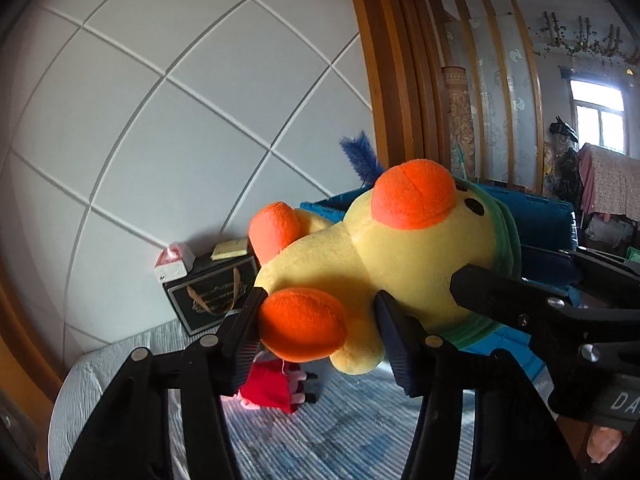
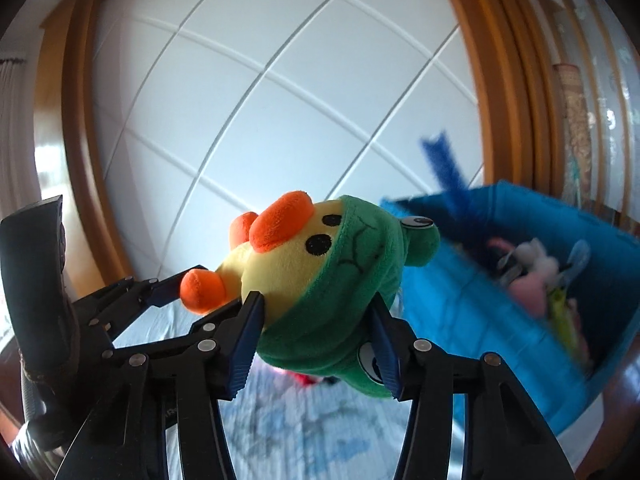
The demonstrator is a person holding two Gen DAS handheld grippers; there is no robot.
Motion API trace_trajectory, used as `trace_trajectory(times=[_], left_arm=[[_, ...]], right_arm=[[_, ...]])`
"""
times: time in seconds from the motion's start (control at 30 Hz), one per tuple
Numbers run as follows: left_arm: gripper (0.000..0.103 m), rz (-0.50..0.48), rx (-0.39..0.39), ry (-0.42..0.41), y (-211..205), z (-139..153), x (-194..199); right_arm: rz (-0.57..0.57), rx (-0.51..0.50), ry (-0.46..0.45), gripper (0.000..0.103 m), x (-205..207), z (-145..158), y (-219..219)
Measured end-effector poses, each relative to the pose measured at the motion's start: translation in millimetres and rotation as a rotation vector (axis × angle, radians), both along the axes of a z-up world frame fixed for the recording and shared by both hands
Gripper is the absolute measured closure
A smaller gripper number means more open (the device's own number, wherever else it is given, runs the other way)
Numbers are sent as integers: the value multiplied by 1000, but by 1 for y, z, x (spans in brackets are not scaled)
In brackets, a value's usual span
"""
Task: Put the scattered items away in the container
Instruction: 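Lift the yellow duck plush with both tools and carry it toward the blue container, then open both tools to drop the yellow duck plush into the container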
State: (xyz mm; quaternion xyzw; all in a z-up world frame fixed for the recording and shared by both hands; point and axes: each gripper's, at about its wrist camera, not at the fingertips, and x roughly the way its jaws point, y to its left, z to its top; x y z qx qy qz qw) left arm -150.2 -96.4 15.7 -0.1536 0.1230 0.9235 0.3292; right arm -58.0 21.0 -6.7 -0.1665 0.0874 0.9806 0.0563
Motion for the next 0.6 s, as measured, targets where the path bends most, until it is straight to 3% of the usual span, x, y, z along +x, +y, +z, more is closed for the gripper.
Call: trace_trajectory(times=[0.33, 0.6], left_arm=[[49, -169, 42, 88, 147, 61, 8], [49, -169, 17, 78, 267, 65, -3]], right_arm=[[-201, 60, 53, 52, 16, 55, 124], [-222, 65, 6, 52, 15, 63, 229]])
